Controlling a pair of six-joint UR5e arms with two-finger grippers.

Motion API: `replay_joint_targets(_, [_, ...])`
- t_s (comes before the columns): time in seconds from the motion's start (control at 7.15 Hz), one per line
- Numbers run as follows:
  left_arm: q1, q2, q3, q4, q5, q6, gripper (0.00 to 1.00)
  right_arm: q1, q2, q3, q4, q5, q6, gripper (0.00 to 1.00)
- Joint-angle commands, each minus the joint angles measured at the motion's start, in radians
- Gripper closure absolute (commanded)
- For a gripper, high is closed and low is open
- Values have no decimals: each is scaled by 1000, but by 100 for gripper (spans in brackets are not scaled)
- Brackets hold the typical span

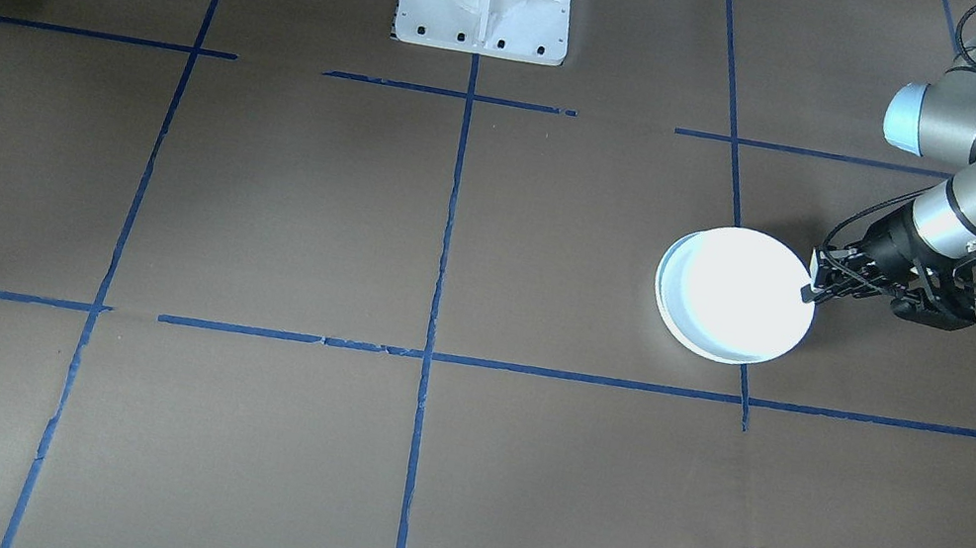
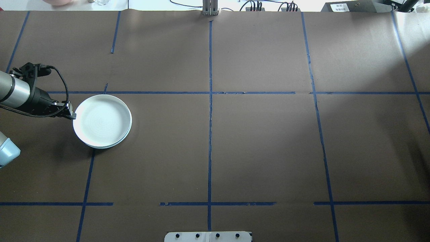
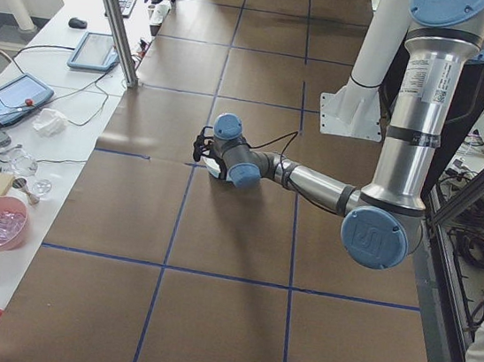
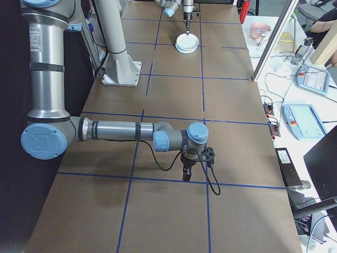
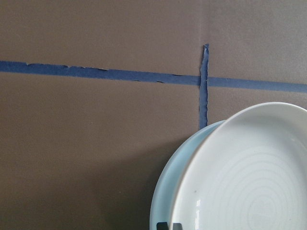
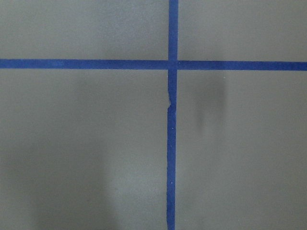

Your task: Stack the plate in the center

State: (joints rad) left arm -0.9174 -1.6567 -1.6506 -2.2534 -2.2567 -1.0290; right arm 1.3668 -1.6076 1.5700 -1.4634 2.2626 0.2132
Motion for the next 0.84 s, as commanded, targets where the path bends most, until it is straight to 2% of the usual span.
replay_joint_targets(0.0, [0,-2,0,0,-1,1,37,0,0,1,0,0,0,0])
replay_joint_targets(0.14, [0,-2,-1,0,-1,3,34,0,0,-1,0,0,0,0])
replay_joint_targets(0.56, [-29,11,-9,14,-4,86,35,0,0,1,0,0,0,0])
replay_joint_targets(0.7, [-91,24,6,17,-64,157,35,0,0,1,0,0,0,0])
